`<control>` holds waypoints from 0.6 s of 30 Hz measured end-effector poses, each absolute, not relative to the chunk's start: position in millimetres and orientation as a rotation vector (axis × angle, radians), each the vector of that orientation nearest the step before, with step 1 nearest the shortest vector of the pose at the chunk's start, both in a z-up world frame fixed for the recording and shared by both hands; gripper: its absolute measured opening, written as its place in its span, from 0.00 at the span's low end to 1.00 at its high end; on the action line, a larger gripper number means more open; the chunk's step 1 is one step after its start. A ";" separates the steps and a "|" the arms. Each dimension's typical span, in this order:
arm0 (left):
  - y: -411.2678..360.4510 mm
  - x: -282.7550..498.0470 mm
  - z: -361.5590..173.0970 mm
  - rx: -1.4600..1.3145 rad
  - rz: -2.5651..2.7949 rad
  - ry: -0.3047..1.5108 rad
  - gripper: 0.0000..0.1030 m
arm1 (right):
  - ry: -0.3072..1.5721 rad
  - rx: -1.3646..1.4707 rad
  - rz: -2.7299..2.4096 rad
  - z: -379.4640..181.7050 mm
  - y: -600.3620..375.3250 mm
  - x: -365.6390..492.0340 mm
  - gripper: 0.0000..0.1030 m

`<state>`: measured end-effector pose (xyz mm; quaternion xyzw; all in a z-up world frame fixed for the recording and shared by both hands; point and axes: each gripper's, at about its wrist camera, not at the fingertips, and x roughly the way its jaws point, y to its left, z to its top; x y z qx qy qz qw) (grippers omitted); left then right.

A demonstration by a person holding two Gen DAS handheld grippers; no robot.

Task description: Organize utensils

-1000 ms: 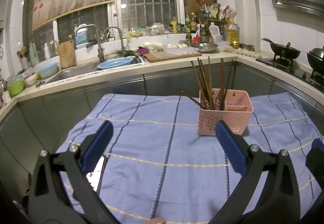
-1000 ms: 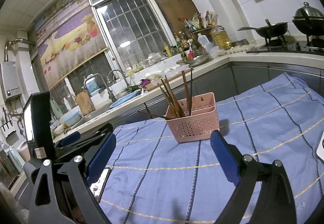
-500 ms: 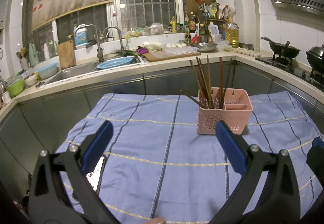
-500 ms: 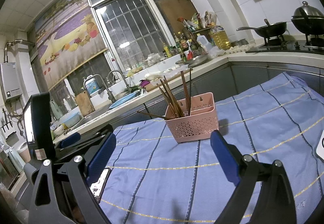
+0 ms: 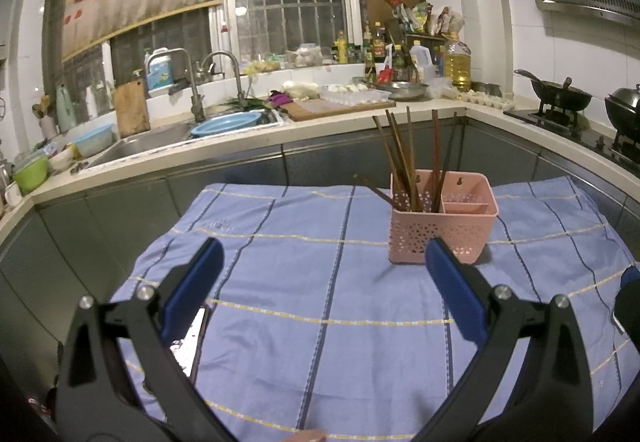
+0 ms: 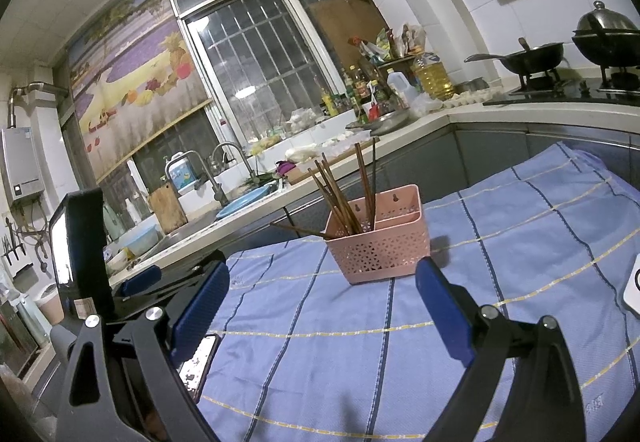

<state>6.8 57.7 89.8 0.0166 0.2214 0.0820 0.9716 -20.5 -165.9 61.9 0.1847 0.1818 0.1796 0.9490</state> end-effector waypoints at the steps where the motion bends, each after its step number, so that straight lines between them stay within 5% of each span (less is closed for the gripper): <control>1: 60.8 4.9 89.6 0.035 0.165 0.448 0.94 | 0.369 0.377 0.364 62.0 -166.0 -20.3 0.90; 18: 58.2 6.8 90.2 0.037 0.166 0.448 0.94 | 0.367 0.380 0.364 60.9 -166.5 -20.6 0.90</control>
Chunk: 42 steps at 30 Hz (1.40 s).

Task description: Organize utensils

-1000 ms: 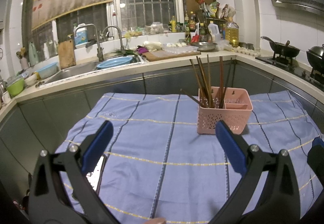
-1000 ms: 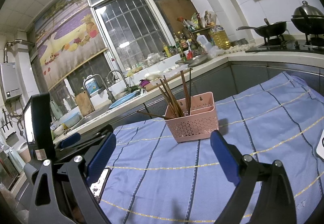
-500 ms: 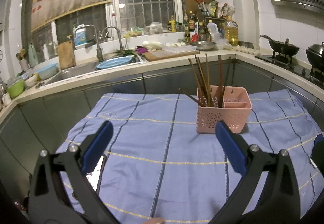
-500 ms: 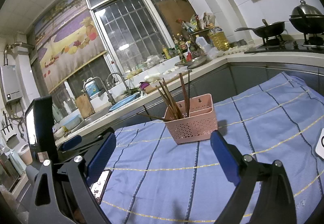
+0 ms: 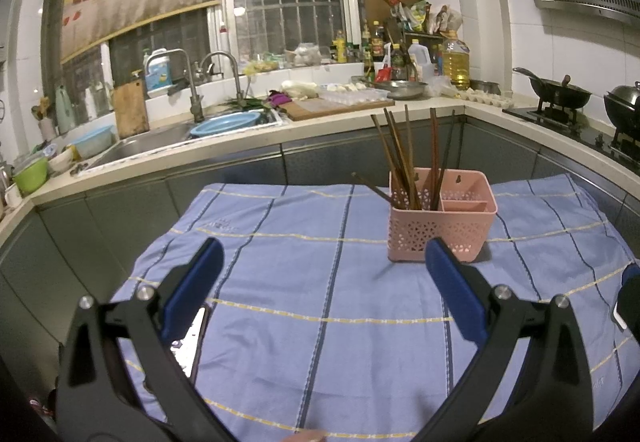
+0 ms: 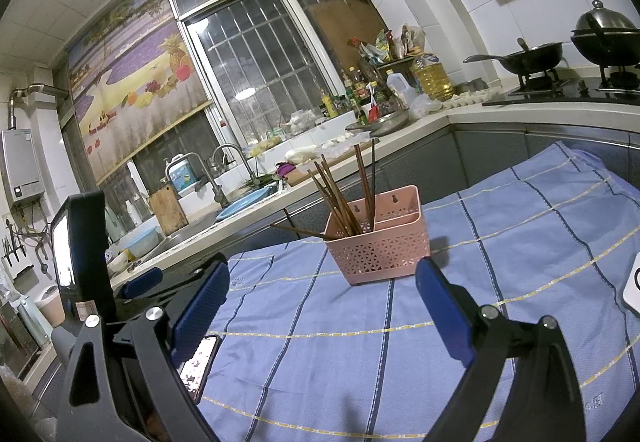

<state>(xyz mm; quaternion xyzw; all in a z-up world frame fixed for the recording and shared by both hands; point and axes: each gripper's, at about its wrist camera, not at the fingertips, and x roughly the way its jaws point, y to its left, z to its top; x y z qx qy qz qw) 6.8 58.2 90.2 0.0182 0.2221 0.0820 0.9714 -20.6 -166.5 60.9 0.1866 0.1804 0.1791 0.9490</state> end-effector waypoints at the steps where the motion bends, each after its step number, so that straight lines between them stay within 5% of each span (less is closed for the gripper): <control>1: 58.6 6.6 90.2 0.037 0.166 0.449 0.94 | 0.367 0.380 0.364 60.9 -166.6 -20.6 0.90; 42: 49.5 2.4 100.2 0.065 0.148 0.444 0.94 | 0.365 0.379 0.366 60.8 -166.4 -18.6 0.90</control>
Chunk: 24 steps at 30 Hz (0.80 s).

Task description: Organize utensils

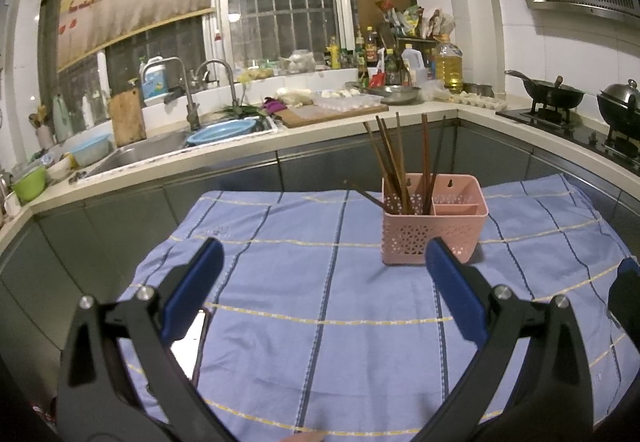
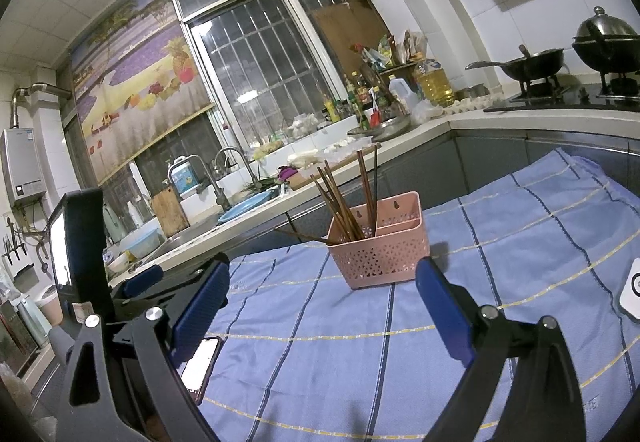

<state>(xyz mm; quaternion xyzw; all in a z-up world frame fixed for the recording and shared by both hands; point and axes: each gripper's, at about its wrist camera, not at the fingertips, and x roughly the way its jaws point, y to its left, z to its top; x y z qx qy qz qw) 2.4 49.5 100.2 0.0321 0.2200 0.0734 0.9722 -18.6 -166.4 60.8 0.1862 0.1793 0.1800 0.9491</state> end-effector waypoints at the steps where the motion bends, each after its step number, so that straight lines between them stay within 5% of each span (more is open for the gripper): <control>1: 47.8 3.1 100.6 0.066 0.148 0.445 0.94 | 0.364 0.379 0.366 60.5 -166.6 -19.2 0.90; 24: 46.1 11.2 98.9 0.086 0.147 0.453 0.94 | 0.363 0.385 0.365 61.5 -164.8 -6.5 0.90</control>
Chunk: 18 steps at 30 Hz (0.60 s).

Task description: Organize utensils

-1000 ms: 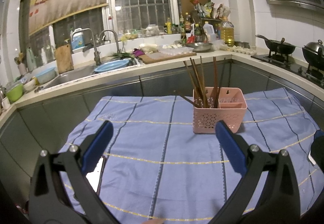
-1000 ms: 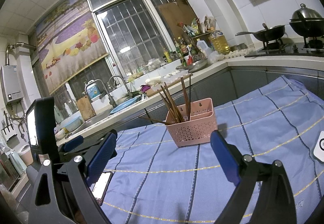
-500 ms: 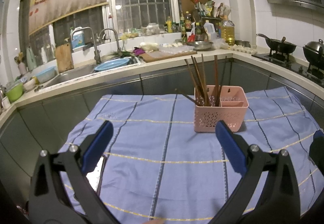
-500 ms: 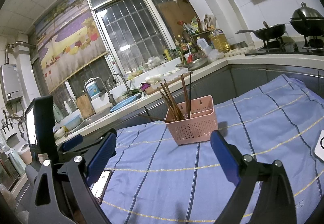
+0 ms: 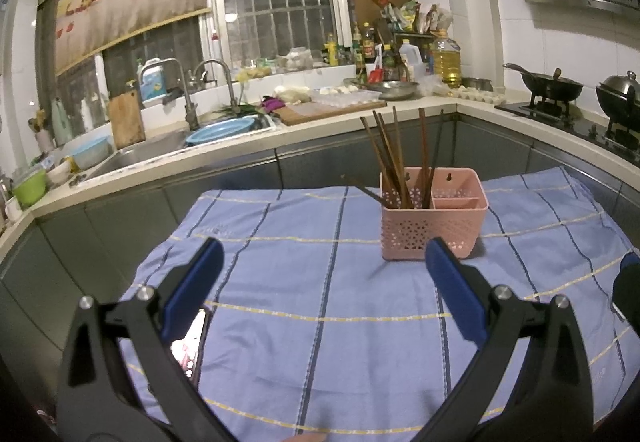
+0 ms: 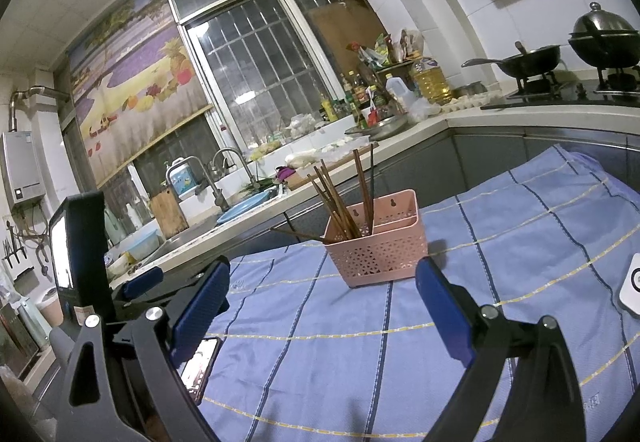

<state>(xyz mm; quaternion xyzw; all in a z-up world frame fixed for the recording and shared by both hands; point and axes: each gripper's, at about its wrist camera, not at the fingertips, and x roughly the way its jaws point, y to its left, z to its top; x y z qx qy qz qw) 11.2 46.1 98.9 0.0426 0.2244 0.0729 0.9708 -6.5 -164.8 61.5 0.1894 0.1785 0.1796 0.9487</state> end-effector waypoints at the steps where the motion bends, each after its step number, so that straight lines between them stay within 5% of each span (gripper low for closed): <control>1: 44.7 11.4 99.0 0.087 0.148 0.453 0.94 | 0.364 0.385 0.366 60.9 -166.2 -9.0 0.90; 18: 43.1 11.9 99.0 0.095 0.152 0.450 0.94 | 0.362 0.386 0.366 59.3 -166.8 -9.2 0.90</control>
